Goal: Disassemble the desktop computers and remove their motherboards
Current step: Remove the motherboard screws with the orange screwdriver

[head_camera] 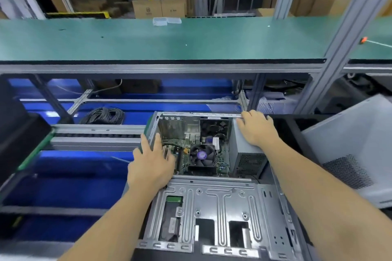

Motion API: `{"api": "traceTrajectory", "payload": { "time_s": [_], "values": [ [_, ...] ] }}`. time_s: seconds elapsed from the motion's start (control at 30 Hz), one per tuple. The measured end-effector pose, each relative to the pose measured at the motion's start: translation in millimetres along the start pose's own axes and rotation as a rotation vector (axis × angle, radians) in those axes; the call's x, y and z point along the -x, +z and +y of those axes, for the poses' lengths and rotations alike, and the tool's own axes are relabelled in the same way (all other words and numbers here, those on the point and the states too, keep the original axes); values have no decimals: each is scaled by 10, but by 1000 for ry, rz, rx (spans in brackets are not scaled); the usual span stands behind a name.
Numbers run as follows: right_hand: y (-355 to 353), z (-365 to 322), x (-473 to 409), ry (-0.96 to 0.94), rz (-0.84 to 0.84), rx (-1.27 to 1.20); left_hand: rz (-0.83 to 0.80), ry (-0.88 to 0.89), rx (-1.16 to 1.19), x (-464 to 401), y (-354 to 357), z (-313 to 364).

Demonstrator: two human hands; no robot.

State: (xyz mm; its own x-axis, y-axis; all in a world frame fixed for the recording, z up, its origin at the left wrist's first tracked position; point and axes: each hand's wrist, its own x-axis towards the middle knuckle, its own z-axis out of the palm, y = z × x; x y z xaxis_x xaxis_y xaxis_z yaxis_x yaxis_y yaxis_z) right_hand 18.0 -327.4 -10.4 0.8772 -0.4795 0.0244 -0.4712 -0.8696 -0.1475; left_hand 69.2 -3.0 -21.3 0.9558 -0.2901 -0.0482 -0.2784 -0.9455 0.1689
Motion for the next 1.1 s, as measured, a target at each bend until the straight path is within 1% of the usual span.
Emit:
{"api": "traceTrajectory", "payload": {
  "time_s": [0.13,0.23,0.33,0.4,0.53,0.57,0.6,0.63,0.67,0.73,0.83,0.87,0.97,1.03,1.1],
  "values": [
    [3,-23,46,62,19,-7,-15,34,-50,-158,2,-34],
    [-41,9,268,134,61,30,-31,155,-87,-459,-44,-102],
    [-96,63,620,229,137,116,-49,348,-117,-846,-87,-100],
    [-124,94,931,299,152,191,-60,492,-173,-1102,-111,-26],
    [-162,-3,1694,367,145,185,-84,802,-376,-1467,-143,331],
    [-193,-16,1810,419,54,201,-84,839,-411,-1489,-147,465],
    [-234,-13,1852,461,-50,197,-92,839,-422,-1460,-151,615],
    [-285,16,1800,487,-85,138,-100,813,-419,-1388,-163,770],
    [-340,59,1686,464,-90,94,-106,784,-405,-1258,-166,906],
    [-405,70,1355,299,-99,52,-97,721,-311,-846,-131,1082],
    [-388,-32,715,57,-39,-29,-80,517,-29,-24,12,1034],
    [-357,-99,500,1,-24,-49,-78,456,-9,258,77,965],
    [-299,-366,-66,-149,-23,-49,-68,354,-90,833,233,793],
    [-282,-542,-341,-233,-68,17,-55,263,-83,894,251,757],
    [-260,-634,-536,-272,-133,108,-71,155,-35,834,228,749]
  ]
}}
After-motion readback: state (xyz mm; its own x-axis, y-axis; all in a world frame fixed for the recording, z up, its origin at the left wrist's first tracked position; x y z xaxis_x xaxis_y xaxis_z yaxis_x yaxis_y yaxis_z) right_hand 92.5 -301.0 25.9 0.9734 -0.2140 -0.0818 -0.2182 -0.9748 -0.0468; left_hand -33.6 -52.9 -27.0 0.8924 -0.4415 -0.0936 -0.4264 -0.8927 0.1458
